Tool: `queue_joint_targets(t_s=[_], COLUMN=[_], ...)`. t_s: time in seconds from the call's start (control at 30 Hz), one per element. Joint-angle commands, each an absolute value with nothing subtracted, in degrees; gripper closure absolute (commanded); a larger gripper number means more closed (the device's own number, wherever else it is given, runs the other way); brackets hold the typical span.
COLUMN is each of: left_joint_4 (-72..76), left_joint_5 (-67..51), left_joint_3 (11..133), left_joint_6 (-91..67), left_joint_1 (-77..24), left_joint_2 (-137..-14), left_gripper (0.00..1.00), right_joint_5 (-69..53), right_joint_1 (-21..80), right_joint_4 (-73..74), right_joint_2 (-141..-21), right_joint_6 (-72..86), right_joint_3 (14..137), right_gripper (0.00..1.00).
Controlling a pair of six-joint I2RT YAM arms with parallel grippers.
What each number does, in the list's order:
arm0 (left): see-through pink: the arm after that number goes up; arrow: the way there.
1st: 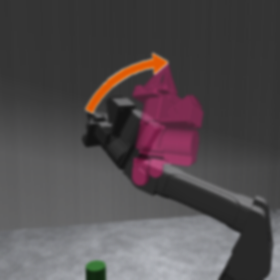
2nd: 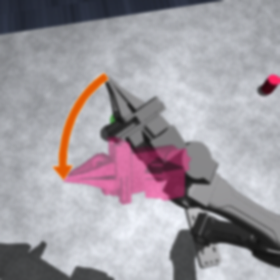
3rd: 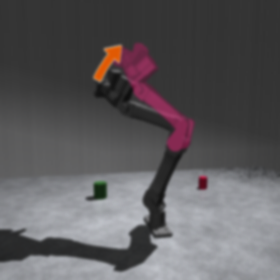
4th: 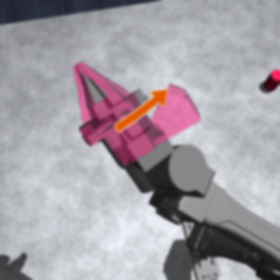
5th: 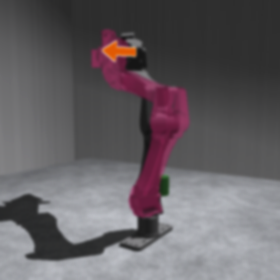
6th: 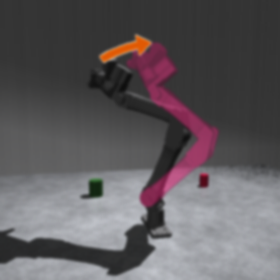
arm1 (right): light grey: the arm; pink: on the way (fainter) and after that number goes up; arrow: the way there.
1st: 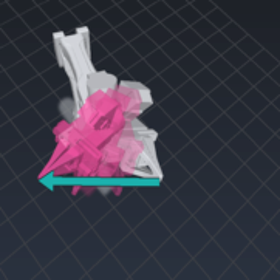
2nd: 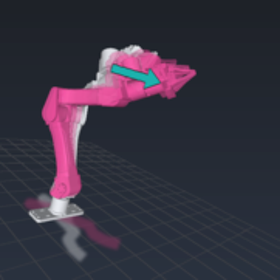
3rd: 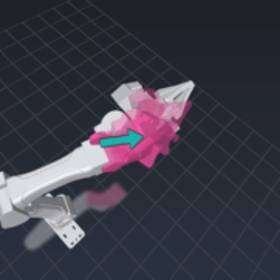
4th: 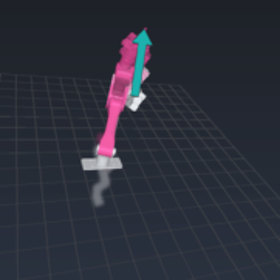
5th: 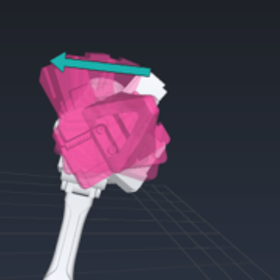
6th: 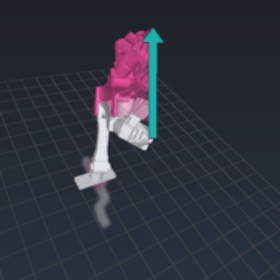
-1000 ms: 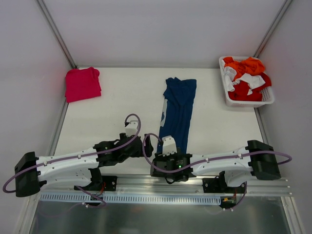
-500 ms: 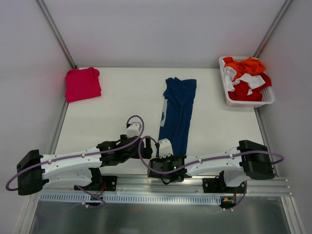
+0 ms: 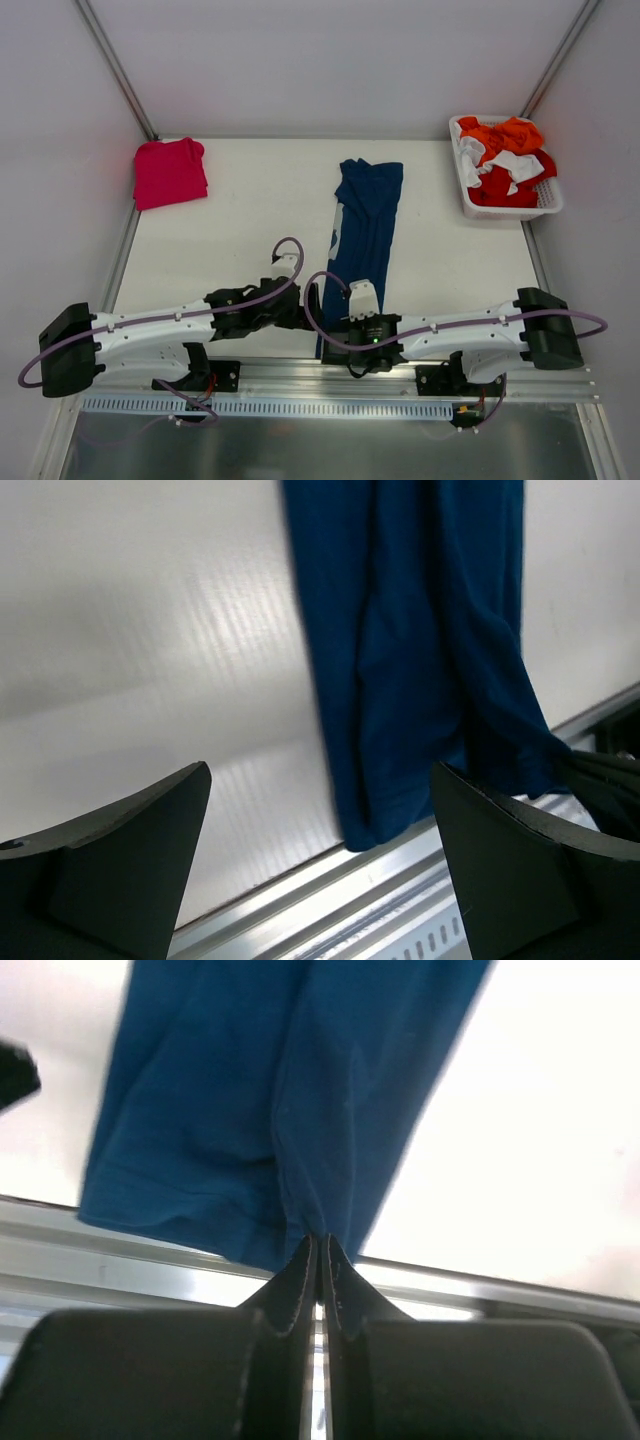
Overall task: Fold and stack the t-shirts
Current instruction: Rotate the tshirt 90 degrees
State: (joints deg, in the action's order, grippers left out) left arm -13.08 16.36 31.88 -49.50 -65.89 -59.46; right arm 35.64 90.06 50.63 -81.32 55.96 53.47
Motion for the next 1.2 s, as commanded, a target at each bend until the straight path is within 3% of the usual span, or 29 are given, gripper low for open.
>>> queue_joint_targets(t_s=[0.0, 0.37, 0.6, 1.17], left_joint_4=[-4.0, 10.5, 12.8, -8.7], left_joint_5=[10.3, -3.2, -4.9, 7.4], left_joint_3=[31.7, 35.1, 37.1, 37.4], left_joint_6=[-47.4, -47.5, -49.3, -53.6], left_joint_1=[-65.6, -66.7, -69.5, -75.2], left_joint_2=[-61.3, -72.1, -76.6, -65.7], left_gripper=[0.08, 0.09, 0.12, 0.15], right_joint_5=[39.6, 38.8, 38.3, 37.4], right_joint_1=[91.0, 93.8, 97.2, 99.1], right_joint_4=[63.1, 71.6, 81.6, 85.8], right_joint_2=[-76.7, -71.9, -71.6, -67.7], right_joint_6=[62.0, 72.1, 81.3, 87.4], right_joint_3=[54.8, 51.3, 52.2, 49.6], right_gripper=[1.00, 0.99, 0.99, 0.99])
